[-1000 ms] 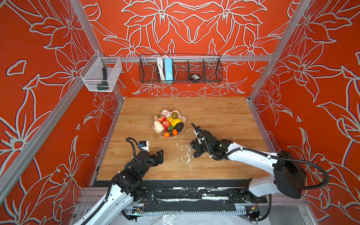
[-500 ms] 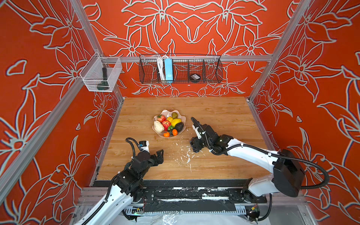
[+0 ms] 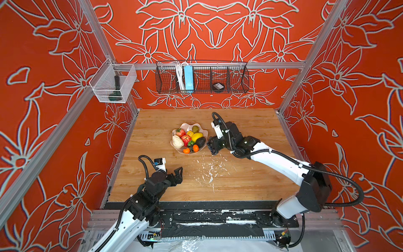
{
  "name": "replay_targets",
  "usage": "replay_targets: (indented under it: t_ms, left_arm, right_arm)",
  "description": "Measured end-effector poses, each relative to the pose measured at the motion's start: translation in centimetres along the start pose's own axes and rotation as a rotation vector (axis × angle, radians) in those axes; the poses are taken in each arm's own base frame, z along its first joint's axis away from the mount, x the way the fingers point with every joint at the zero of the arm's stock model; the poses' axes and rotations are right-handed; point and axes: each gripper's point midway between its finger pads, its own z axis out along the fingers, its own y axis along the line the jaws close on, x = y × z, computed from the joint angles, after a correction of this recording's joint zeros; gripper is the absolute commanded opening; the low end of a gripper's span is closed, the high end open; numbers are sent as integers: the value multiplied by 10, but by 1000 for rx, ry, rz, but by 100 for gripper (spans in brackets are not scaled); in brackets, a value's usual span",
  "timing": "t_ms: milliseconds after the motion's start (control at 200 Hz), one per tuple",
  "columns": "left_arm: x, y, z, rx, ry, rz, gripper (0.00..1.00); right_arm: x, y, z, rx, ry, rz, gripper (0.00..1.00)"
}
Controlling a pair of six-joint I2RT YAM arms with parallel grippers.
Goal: Arrange fruit in a fruit bowl
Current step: Place the fruits in the fruit bowl.
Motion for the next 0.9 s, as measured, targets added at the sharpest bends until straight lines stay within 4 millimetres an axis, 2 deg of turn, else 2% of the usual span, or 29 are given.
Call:
replay_targets:
  t_ms: [255, 485, 706, 901]
  left_arm:
    - [-1, -6, -6, 71, -48, 21, 98]
    - [2, -10, -5, 105, -53, 46, 98]
    - [-1, -15, -5, 128, -64, 61, 98]
    - [-2, -16, -4, 132, -66, 64, 98]
  right_arm:
    - [-64, 18, 32, -82, -59, -29, 35]
    - [-100, 40, 73, -175, -68, -62, 35]
    - [-108, 53, 112, -234, -53, -94, 35]
    - [-112, 58, 133, -261, -61, -118, 36]
